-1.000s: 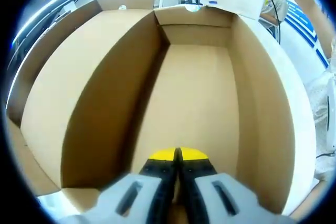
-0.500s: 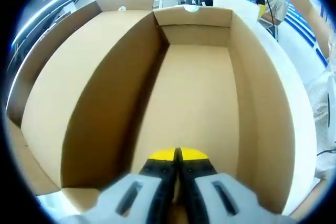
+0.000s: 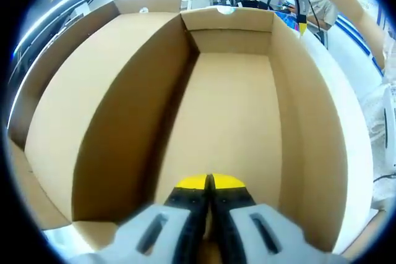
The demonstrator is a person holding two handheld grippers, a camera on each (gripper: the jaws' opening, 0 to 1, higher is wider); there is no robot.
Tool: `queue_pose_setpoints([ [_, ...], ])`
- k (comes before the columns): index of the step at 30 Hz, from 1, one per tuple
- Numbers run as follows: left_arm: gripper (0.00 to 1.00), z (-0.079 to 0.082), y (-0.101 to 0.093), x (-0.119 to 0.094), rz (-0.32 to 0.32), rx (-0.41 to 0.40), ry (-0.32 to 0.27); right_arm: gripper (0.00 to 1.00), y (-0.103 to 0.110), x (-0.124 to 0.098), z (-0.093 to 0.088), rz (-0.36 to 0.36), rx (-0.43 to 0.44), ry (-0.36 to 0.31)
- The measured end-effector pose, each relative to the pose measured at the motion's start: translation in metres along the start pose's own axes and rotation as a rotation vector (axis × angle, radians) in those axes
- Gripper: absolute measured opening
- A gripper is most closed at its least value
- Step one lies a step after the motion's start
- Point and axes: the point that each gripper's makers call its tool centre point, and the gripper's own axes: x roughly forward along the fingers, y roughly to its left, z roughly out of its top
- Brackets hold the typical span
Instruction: Operate the shoe box by opening the lid, removing the specified soft item, and placing it in the target area until the item is outside and the box remains undamaged.
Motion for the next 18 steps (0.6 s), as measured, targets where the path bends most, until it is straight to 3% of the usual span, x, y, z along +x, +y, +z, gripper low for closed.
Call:
queue_pose_setpoints([
  [18,0.00,0.0003,0.0007,-0.0006,0.008,0.007,-0.007,0.68,-0.0041,-0.0005,-0.0032,-0.013,-0.061,-0.077],
])
